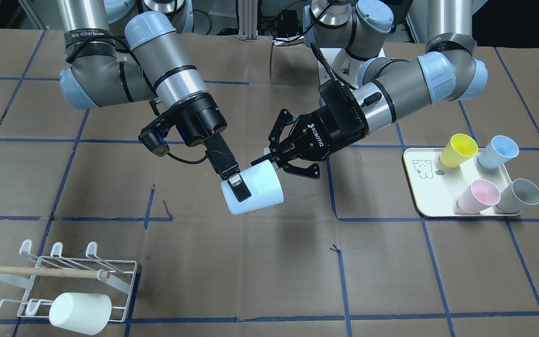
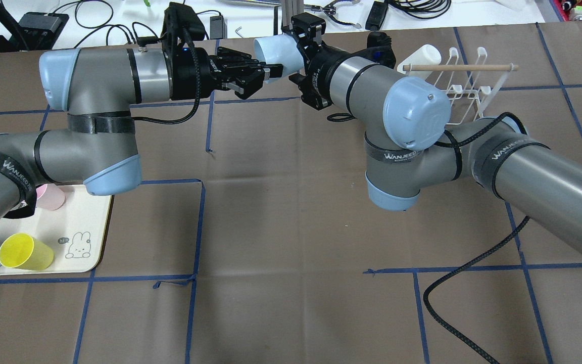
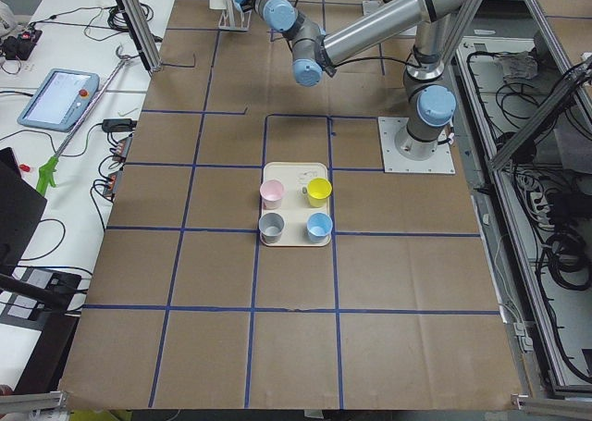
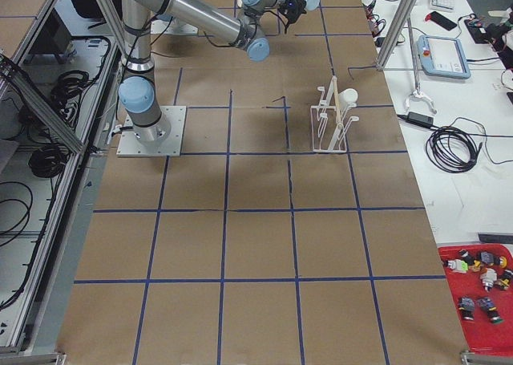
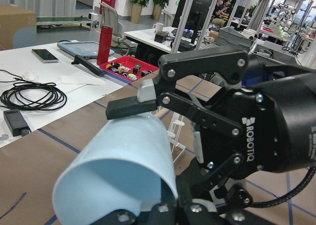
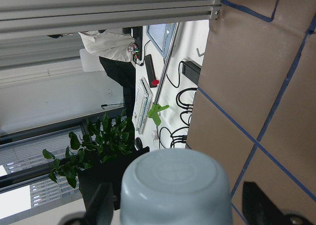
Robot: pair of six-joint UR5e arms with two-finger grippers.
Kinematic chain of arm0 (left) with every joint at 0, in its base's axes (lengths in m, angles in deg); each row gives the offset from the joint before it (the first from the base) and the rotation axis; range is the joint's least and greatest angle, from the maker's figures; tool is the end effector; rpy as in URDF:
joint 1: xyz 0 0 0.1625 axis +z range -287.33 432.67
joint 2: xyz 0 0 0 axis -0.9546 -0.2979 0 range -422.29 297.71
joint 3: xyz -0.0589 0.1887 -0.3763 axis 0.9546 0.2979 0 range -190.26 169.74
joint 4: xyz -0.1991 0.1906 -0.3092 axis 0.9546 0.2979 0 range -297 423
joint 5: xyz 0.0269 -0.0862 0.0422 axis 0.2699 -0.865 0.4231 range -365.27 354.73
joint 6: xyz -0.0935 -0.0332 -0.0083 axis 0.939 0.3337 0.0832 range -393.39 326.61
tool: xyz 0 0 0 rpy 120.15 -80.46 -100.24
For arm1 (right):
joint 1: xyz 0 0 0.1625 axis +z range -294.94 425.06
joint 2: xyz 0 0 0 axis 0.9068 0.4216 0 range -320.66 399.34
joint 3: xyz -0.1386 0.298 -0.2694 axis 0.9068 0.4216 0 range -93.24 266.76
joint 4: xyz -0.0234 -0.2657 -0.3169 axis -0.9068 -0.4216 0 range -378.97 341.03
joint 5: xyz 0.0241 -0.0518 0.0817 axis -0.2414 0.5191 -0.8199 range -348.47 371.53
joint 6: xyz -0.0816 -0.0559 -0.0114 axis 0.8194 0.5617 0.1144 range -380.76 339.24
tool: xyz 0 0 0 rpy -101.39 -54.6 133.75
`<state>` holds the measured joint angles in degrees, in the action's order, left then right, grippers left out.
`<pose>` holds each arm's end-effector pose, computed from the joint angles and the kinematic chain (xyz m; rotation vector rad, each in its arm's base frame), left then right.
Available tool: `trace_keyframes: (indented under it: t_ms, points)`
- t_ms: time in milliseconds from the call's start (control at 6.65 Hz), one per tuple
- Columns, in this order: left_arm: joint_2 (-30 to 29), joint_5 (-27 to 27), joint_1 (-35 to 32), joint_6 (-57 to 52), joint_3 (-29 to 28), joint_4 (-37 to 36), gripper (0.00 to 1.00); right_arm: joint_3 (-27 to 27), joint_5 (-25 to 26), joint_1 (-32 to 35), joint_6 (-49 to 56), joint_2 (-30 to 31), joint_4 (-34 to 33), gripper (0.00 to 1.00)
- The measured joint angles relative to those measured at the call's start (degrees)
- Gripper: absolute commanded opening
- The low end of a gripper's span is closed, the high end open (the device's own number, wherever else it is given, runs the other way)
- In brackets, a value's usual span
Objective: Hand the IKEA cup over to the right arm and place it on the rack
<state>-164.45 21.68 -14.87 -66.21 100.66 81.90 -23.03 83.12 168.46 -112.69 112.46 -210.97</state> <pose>-0.1993 -0.5335 0.3898 -0.9554 -1.8662 1.0548 0.2912 -0.5119 0.3861 1.1079 1.6843 -0.5211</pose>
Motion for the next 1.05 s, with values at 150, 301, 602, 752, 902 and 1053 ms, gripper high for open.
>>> trace_keyframes:
  t_ms: [150, 301, 602, 752, 902, 1053]
  points:
    - [0.0, 0.0, 0.0, 0.2, 0.0, 0.0, 0.08, 0.3, 0.0, 0.0, 0.0, 0.1, 0.1, 0.79]
    - [0.0, 0.0, 0.0, 0.3, -0.1, 0.0, 0.08, 0.3, 0.0, 0.0, 0.0, 0.1, 0.2, 0.67]
    - [0.0, 0.0, 0.0, 0.4, -0.1, 0.0, 0.10, 0.3, -0.1, 0.0, 0.3, 0.0, 0.1, 0.51]
    - [0.0, 0.0, 0.0, 0.4, -0.2, 0.0, 0.20, 0.2, -0.1, 0.0, 0.5, 0.0, 0.1, 0.48]
    - [0.0, 0.0, 0.0, 0.5, -0.3, 0.0, 0.32, 0.2, -0.2, 0.0, 0.7, 0.0, 0.1, 0.47]
    - [0.0, 0.1, 0.0, 0.5, -0.5, 0.1, 0.57, 0.1, -0.2, 0.1, 0.8, 0.0, 0.1, 0.44]
